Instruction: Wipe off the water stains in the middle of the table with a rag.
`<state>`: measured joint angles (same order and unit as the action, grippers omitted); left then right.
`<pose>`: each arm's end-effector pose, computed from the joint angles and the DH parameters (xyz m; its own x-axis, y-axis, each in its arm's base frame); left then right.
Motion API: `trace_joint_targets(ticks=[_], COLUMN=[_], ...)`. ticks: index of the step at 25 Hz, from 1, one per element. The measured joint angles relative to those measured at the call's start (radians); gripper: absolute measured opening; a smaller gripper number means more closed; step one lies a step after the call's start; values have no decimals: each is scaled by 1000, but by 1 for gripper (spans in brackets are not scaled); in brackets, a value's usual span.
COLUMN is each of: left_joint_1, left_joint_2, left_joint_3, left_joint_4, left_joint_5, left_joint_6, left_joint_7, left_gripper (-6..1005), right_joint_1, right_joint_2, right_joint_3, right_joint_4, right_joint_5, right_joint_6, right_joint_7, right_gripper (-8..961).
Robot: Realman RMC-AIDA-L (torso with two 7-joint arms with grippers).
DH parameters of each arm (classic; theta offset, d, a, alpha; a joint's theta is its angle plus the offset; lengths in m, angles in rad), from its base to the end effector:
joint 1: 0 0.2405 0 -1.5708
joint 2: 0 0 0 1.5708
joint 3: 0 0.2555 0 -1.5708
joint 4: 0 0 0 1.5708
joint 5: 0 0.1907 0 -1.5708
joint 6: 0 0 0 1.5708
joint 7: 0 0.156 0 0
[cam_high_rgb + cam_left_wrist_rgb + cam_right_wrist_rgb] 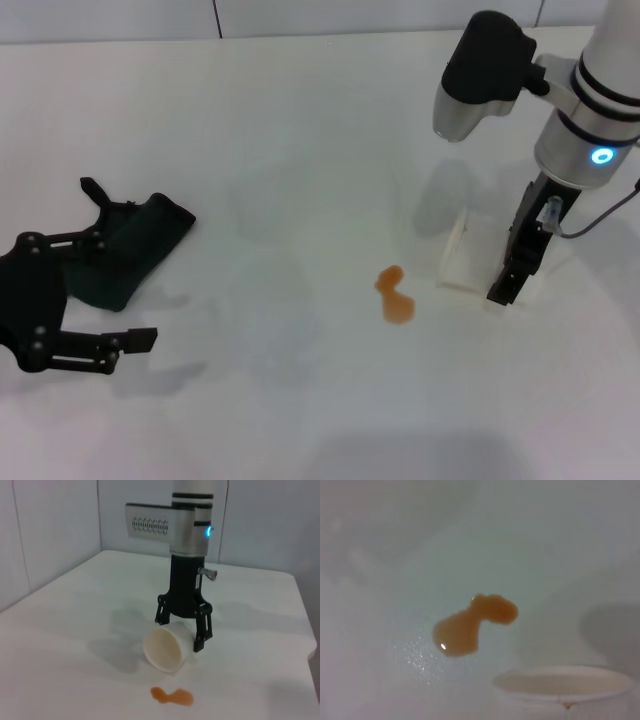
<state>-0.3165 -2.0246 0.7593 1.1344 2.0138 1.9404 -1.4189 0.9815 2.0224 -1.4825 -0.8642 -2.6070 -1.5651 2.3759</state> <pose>-0.2560 0.2533 0.0597 0.9294 0.1693 0.3278 0.2197 -0.9678 -0.1230 0.1687 0.3700 -0.0364 0.7178 -0.4182 0.5566 -0.3248 -0.9083 -0.2637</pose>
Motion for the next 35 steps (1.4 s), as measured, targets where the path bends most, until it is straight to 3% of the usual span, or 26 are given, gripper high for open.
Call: trace_joint_targets(ticks=[11, 15, 20, 25, 30, 35], left_joint_1=[-4, -6, -6, -8, -9, -9], left_joint_2=[4, 6, 9, 9, 10, 12], left_joint_3=[-5, -7, -8, -8, -8, -8], left_joint_4=[-12, -12, -12, -12, -10, -9], left_joint_5=[5, 5, 5, 5, 3, 4], left_joint_6=[-2, -3, -3, -3, -3, -3], left_joint_7=[0, 0, 0, 0, -1, -5], left_gripper=[868, 866, 864, 862, 860, 858], right_joint_1=[-22, -51, -183, -384, -586, -646], right_joint_2=[-1, -2, -10, -9, -10, -12], right_joint_3=[-10, -1, 65, 211, 315, 325], right_joint_4=[0, -27, -246, -382, -295, -94], right_joint_5=[7, 22, 69, 295, 681, 921], right_joint_6=[40, 53, 20, 76, 187, 218], right_joint_7=[-1, -3, -30, -221, -574, -877], right_gripper=[833, 781, 718, 655, 633, 611])
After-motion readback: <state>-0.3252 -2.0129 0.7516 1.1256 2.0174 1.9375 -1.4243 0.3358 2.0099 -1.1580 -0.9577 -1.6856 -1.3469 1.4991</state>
